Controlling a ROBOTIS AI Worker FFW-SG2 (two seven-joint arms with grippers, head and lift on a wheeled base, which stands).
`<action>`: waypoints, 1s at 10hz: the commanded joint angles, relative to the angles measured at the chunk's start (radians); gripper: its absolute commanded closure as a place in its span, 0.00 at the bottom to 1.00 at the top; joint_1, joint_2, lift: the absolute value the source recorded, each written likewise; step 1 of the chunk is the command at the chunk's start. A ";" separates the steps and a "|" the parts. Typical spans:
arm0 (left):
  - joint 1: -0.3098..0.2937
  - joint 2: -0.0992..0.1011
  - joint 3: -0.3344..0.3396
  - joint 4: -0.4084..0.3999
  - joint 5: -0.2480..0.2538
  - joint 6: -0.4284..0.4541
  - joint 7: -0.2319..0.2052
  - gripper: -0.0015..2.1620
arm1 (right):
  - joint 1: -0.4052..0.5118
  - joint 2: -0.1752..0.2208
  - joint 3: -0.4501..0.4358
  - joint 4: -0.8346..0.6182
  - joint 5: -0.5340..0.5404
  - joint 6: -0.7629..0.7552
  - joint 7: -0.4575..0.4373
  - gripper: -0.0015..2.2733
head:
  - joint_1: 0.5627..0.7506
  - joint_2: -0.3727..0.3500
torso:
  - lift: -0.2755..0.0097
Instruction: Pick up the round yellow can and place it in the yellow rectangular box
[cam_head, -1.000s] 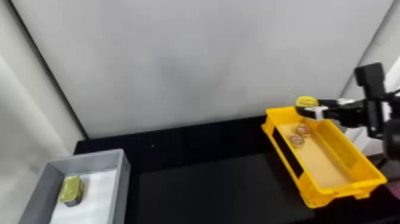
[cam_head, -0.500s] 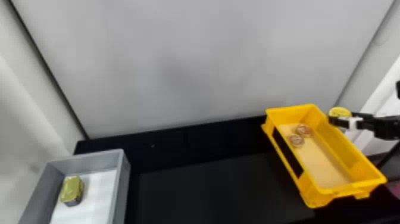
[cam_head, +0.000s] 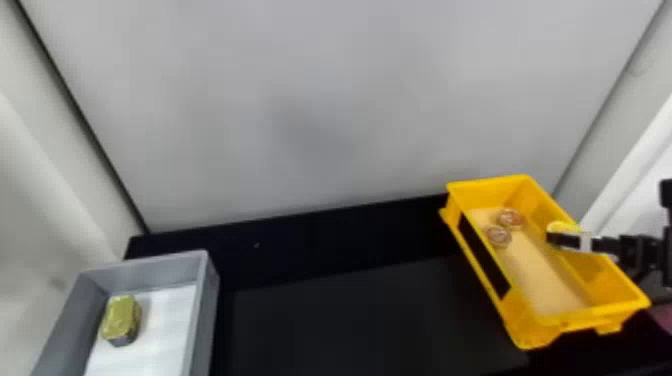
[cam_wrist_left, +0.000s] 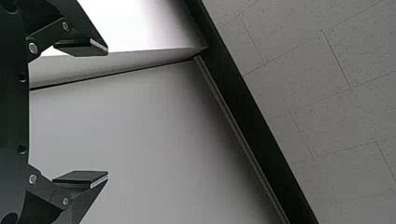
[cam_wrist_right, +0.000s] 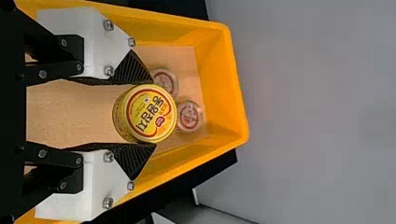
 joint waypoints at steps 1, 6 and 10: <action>-0.001 -0.002 -0.001 0.000 0.000 -0.004 0.000 0.15 | 0.003 -0.016 0.010 0.070 -0.031 0.008 0.011 0.31 | 0.95 0.54 | 0.96; -0.001 -0.008 -0.007 0.002 0.000 -0.013 -0.002 0.15 | 0.023 -0.014 0.035 0.137 -0.055 0.005 0.006 0.31 | 0.95 0.54 | 0.96; -0.004 -0.014 -0.017 0.008 0.000 -0.020 -0.003 0.15 | 0.019 -0.019 0.055 0.153 -0.058 0.014 -0.010 0.31 | 0.95 0.54 | 0.96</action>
